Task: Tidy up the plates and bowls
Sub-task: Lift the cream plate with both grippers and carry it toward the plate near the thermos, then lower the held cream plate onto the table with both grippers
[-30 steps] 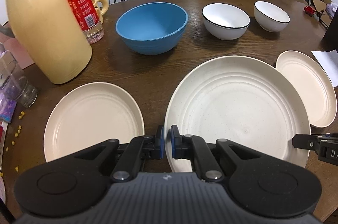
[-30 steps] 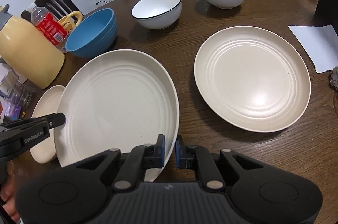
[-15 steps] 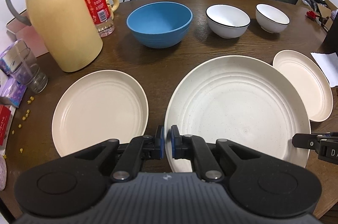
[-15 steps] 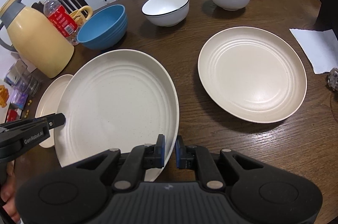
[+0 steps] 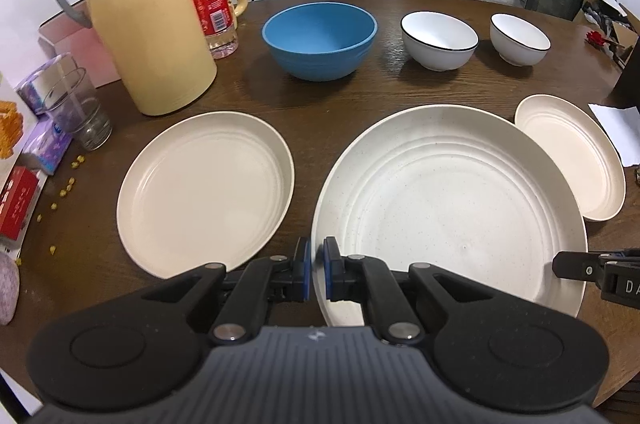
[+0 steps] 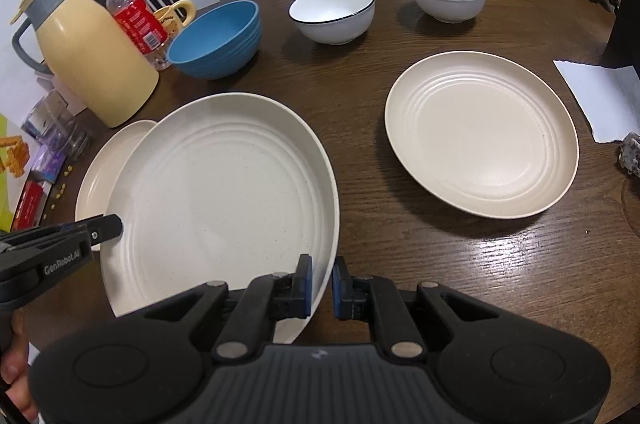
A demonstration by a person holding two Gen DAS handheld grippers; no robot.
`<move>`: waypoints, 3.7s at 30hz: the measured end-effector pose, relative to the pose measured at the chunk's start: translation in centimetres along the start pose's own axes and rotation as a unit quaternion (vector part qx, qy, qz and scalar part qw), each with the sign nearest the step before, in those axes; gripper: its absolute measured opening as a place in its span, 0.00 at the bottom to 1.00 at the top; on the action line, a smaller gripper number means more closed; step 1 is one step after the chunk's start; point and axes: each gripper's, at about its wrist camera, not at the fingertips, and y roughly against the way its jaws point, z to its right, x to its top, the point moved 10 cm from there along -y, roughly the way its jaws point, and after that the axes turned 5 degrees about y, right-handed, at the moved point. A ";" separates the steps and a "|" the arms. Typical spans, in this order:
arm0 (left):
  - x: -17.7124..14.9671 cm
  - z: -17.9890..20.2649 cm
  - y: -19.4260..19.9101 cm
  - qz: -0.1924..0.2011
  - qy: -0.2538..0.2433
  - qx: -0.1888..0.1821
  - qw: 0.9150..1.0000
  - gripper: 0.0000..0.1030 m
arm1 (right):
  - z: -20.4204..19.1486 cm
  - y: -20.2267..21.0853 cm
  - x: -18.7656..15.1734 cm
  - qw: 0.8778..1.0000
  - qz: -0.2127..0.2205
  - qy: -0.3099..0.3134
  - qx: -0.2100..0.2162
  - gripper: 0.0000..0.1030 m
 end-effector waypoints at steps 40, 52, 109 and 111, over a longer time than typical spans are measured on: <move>-8.0 -4.7 3.1 -0.015 0.064 0.045 0.997 0.07 | -4.2 0.0 -5.7 0.996 -0.036 0.070 0.031 0.09; -9.5 -6.0 2.3 -0.031 0.079 0.052 0.995 0.07 | -5.3 -1.3 -6.4 0.994 -0.054 0.087 0.032 0.09; -9.3 -6.9 -0.8 -0.046 0.101 0.065 0.992 0.46 | -5.8 -5.6 -5.6 0.990 -0.077 0.110 0.038 0.26; -9.1 -7.1 -0.3 -0.039 0.104 0.065 0.992 0.49 | -5.9 -5.1 -5.5 0.990 -0.070 0.111 0.043 0.31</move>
